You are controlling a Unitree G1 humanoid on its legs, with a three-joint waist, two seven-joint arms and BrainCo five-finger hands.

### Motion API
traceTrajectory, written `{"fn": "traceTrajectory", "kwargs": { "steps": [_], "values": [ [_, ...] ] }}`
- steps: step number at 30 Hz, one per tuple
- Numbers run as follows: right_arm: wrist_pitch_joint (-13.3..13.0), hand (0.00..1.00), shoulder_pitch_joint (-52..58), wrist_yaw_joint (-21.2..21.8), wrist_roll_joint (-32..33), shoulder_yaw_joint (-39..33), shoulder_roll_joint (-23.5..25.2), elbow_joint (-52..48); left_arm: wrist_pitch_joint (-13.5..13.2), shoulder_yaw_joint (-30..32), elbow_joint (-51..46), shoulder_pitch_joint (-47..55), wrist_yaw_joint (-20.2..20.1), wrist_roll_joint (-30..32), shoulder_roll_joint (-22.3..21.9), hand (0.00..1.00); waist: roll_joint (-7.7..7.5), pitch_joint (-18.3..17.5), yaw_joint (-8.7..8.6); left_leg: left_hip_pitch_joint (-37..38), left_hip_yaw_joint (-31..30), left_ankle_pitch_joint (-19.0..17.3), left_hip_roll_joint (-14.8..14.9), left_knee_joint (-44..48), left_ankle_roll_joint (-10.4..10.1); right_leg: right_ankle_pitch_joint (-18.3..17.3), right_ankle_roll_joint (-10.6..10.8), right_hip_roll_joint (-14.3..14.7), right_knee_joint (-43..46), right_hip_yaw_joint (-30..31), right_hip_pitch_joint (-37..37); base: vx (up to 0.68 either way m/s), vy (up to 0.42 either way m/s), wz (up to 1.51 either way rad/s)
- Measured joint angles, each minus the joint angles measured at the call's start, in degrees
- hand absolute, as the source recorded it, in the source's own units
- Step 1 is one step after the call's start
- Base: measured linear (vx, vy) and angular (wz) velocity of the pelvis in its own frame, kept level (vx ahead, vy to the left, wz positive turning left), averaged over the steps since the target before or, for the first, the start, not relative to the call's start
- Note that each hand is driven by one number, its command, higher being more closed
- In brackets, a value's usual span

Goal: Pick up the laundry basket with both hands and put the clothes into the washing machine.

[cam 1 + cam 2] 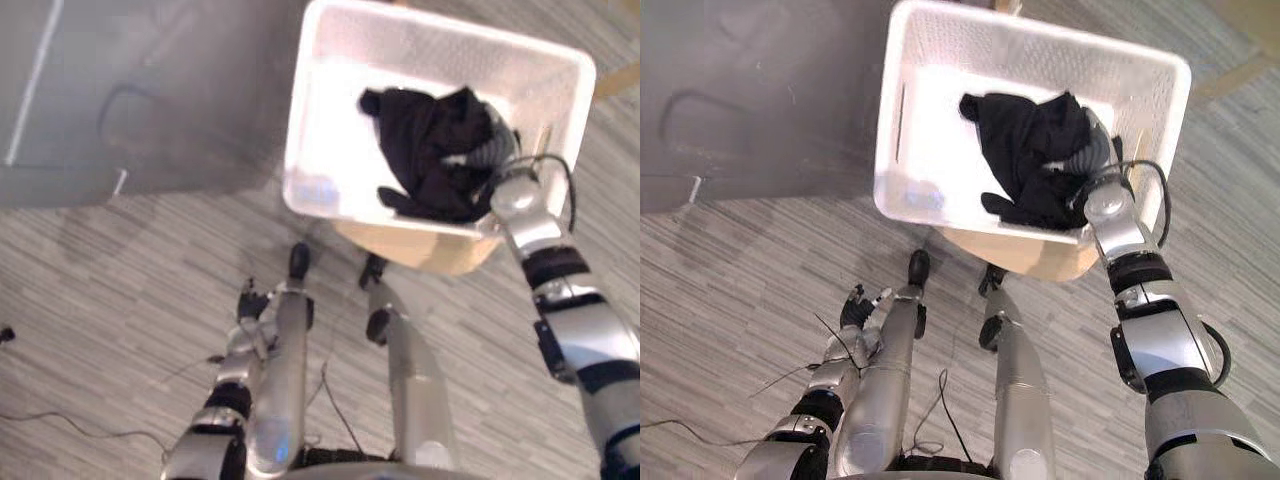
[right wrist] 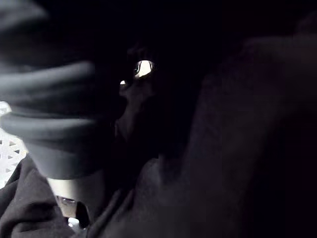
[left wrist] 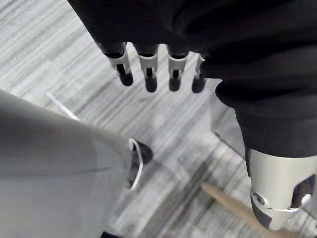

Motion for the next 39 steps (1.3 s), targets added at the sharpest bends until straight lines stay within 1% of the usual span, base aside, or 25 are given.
{"fn": "traceTrajectory", "kwargs": {
  "steps": [1, 2, 4, 5, 6, 8, 11, 14, 15, 17, 19, 21, 22, 23, 26, 28, 30, 31, 32, 33, 34, 35, 36, 38, 39],
  "values": [
    [-0.1, 0.00, 0.0, -0.2, 0.0, -0.1, 0.3, 0.0, 0.0, 0.0, -0.2, -0.1, 0.2, -0.1, 0.0, 0.00, -0.01, 0.0, 0.01, -0.6, -0.2, -0.1, -0.1, 0.5, 0.0, -0.4, -0.1, -0.2, 0.8, -0.1, -0.6, -0.05, 0.040, 0.21],
    [-0.4, 1.00, -1.0, -0.8, 0.0, -0.4, 0.3, -0.8, -0.1, 0.0, -1.1, -0.4, 0.4, -0.7, 0.0, 0.00, -0.04, 0.1, 0.03, -2.6, -0.7, -0.4, -0.5, 2.3, -0.1, -1.7, -0.2, -0.9, 4.0, -0.6, -2.8, -0.04, 0.035, 0.22],
    [-0.3, 1.00, -1.7, -1.2, 0.0, -1.1, 0.3, -1.0, -0.2, 0.1, -1.6, -0.6, 0.5, -1.6, 0.0, 0.00, -0.14, 0.1, 0.17, -4.8, -1.7, -1.0, -1.1, 4.5, 0.0, -3.6, -0.4, -2.3, 8.5, -1.3, -5.5, -0.04, 0.023, 0.30],
    [-0.4, 1.00, -2.0, -1.8, 0.0, -2.6, 0.2, -1.0, -0.3, 0.1, -1.8, -0.7, 0.7, -2.4, -0.1, 0.00, -0.14, 0.1, 0.18, -6.0, -2.3, -1.2, -1.7, 5.5, 0.1, -5.1, -0.3, -3.3, 11.0, -1.8, -6.9, -0.02, 0.006, 0.37],
    [-0.4, 1.00, -2.3, -2.4, 0.1, -2.8, -0.6, -1.0, -0.4, 0.1, -2.6, -0.8, 0.8, -2.9, -0.4, 0.00, -0.15, 0.1, 0.37, -7.1, -2.8, -1.4, -2.2, 6.6, -0.2, -6.2, -0.3, -4.1, 13.2, -2.2, -8.1, -0.02, 0.001, 0.37],
    [-0.7, 1.00, -2.4, -2.8, 0.2, -3.7, -1.2, -1.0, -0.7, 0.2, -3.2, -1.0, 1.0, -3.4, -0.8, 0.00, -0.15, 0.1, 0.56, -8.3, -3.4, -1.5, -2.6, 7.7, -0.3, -7.4, -0.6, -5.0, 15.7, -2.9, -9.4, -0.01, -0.012, 0.27],
    [-0.9, 1.00, -2.1, -3.7, -0.1, -4.3, -1.0, -0.9, -0.7, 0.2, -3.2, -1.4, 1.4, -3.7, -1.2, 0.00, -0.15, 0.1, 1.28, -8.7, -3.8, -1.3, -2.7, 8.3, -0.7, -8.8, -1.0, -5.8, 18.1, -3.5, -10.1, 0.01, -0.051, 0.18],
    [-0.9, 1.00, -2.0, -3.7, -0.6, -4.7, 0.0, -0.4, -0.2, 0.2, -2.9, -1.4, 1.5, -3.7, -1.3, 0.00, -0.23, 0.1, 1.43, -7.9, -4.3, -0.9, -2.7, 8.0, -1.3, -9.4, -1.5, -5.9, 18.9, -3.7, -9.9, 0.02, -0.059, 0.10],
    [-0.9, 1.00, -1.6, -3.7, -0.5, -4.8, 0.8, 0.3, 0.0, 0.3, -2.4, -1.4, 1.5, -3.7, -1.3, 0.00, -0.23, 0.1, 1.40, -7.1, -4.3, -0.7, -2.7, 7.7, -1.4, -9.7, -1.8, -6.0, 19.1, -3.9, -9.3, 0.04, -0.064, 0.13],
    [-1.0, 1.00, 0.4, -3.8, -0.5, -5.0, 2.3, 1.5, 0.3, 1.5, -0.8, -1.3, 1.5, -3.7, -1.4, 0.00, -0.25, 0.1, 1.24, -4.5, -4.4, -0.5, -2.6, 6.6, -1.8, -10.2, -1.5, -6.0, 19.0, -4.3, -7.0, 0.04, -0.043, 0.14],
    [-0.8, 1.00, 3.4, -3.7, -0.5, -5.6, 4.1, 2.5, 1.0, 1.9, 0.6, -0.9, 1.5, -3.7, -1.4, 0.00, -0.30, 0.1, 1.17, -1.4, -4.4, -0.2, -2.5, 5.4, -2.2, -10.5, -1.8, -5.9, 18.4, -4.5, -4.1, 0.07, -0.034, 0.14],
    [-0.1, 1.00, 8.9, -3.2, -0.4, -7.3, 7.0, 3.1, 1.3, 2.1, 1.0, 0.9, 1.5, -3.6, -1.1, 0.00, -0.54, -0.1, 1.31, 3.6, -4.1, -0.2, -2.4, 3.3, -2.3, -11.0, -1.7, -5.9, 17.3, -4.5, 0.4, 0.08, -0.030, 0.13],
    [0.2, 1.00, 10.2, -3.0, -0.2, -7.6, 7.4, 3.0, 1.3, 2.4, 1.1, 1.0, 1.4, -3.6, -1.1, 0.00, -0.60, -0.1, 1.25, 4.7, -4.1, -0.2, -2.4, 2.9, -2.3, -11.0, -1.6, -5.9, 17.1, -4.5, 1.5, 0.07, -0.015, 0.08],
    [0.9, 1.00, 13.4, -2.0, 0.3, -10.2, 8.3, 3.0, 1.5, 2.4, 1.0, 1.1, 1.3, -3.5, -0.8, 0.00, -0.68, -0.2, 1.24, 7.5, -3.7, -0.1, -2.4, 2.0, -2.3, -11.1, -1.6, -5.9, 16.3, -4.4, 4.0, 0.06, -0.006, 0.04],
    [2.0, 1.00, 18.4, -0.8, 0.9, -13.2, 8.5, 3.1, 2.0, 2.3, 1.2, 2.7, 1.0, -2.2, -0.4, 0.00, -0.81, -0.2, 1.07, 12.3, -2.4, -0.1, -2.5, 0.4, -2.2, -10.9, -1.3, -5.9, 15.2, -3.4, 8.2, 0.06, 0.016, -0.07],
    [3.0, 1.00, 22.2, -0.4, 1.5, -16.2, 8.5, 3.1, 2.7, 2.3, 1.5, 4.9, -0.1, -1.4, 0.1, 0.00, -1.36, -0.6, 0.29, 16.9, -1.1, -0.1, -2.4, -1.6, -1.9, -10.7, -0.9, -6.0, 13.7, -2.6, 12.0, 0.06, 0.037, -0.14],
    [3.8, 1.00, 25.0, 0.4, 2.0, -20.1, 8.6, 2.7, 3.1, 2.3, 2.5, 7.2, -1.2, -0.9, 0.9, 0.00, -2.77, -2.0, -0.42, 21.8, 0.6, 0.2, -2.1, -4.4, -1.5, -10.3, -0.3, -5.6, 11.7, -1.4, 15.6, 0.05, 0.030, -0.23],
    [3.8, 1.00, 25.8, 0.3, 2.5, -21.1, 8.6, 2.1, 3.3, 2.3, 3.4, 7.4, -1.4, -0.4, 1.1, 0.00, -2.80, -2.2, -0.57, 23.2, 0.8, 0.3, -2.0, -5.2, -1.4, -10.2, -0.1, -5.4, 10.9, -1.3, 16.9, 0.05, 0.015, -0.21],
    [4.0, 1.00, 27.8, 0.3, 3.7, -22.5, 8.7, -0.2, 3.8, 2.4, 4.3, 8.4, -1.7, 0.5, 1.3, 0.00, -3.11, -3.8, -1.41, 25.2, 1.4, 0.5, -1.7, -6.6, -1.2, -9.8, 0.3, -4.9, 9.5, -0.9, 18.6, 0.06, 0.013, -0.27],
    [4.0, 1.00, 29.4, 0.3, 4.8, -22.5, 8.9, -3.8, 4.0, 2.5, 5.3, 9.8, -2.1, 1.3, 1.4, 0.00, -3.52, -6.2, -1.72, 26.8, 2.5, 0.6, -1.3, -8.4, -1.1, -9.2, 0.5, -4.2, 7.7, 0.0, 19.5, 0.08, 0.014, -0.34],
    [4.0, 1.00, 30.1, 0.3, 5.3, -22.5, 8.9, -5.8, 4.1, 2.4, 5.9, 10.2, -2.2, 2.1, 1.4, 0.00, -3.52, -7.3, -1.98, 27.8, 3.1, 0.8, -1.1, -9.4, -0.9, -8.9, 0.7, -3.9, 6.7, 0.5, 20.3, 0.10, 0.016, -0.48],
    [3.8, 1.00, 30.9, 0.3, 6.0, -22.5, 8.9, -9.3, 4.7, 2.4, 6.3, 11.3, -2.3, 3.3, 1.3, 0.00, -3.52, -9.0, -2.45, 30.3, 4.3, 1.0, -0.9, -11.5, -0.7, -8.3, 1.2, -3.4, 5.0, 1.4, 21.9, 0.09, 0.018, -0.37],
    [3.6, 1.00, 31.3, 0.3, 6.4, -22.5, 8.9, -10.9, 4.9, 2.4, 6.5, 11.9, -2.4, 3.8, 1.3, 0.00, -3.51, -9.9, -2.79, 31.6, 4.8, 1.1, -0.8, -12.5, -0.6, -8.1, 1.2, -3.2, 4.3, 1.7, 22.8, 0.12, 0.023, -0.41],
    [2.9, 1.00, 32.7, 0.2, 8.3, -22.5, 8.8, -15.3, 5.2, 2.3, 7.8, 13.7, -2.4, 5.4, 0.7, 0.00, -3.52, -14.2, -3.30, 35.7, 6.2, 1.6, -0.5, -16.2, -0.8, -7.3, 1.1, -2.2, 1.4, 3.3, 25.4, 0.13, 0.019, -0.35],
    [2.6, 1.00, 32.7, 0.2, 8.6, -22.6, 8.8, -15.5, 5.2, 2.3, 7.9, 14.0, -2.5, 5.5, 0.6, 0.00, -3.39, -14.9, -3.40, 36.2, 6.2, 1.8, -0.5, -16.6, -1.0, -7.1, 1.0, -2.1, 1.0, 3.4, 25.8, 0.15, 0.016, -0.31]
  ]
}}
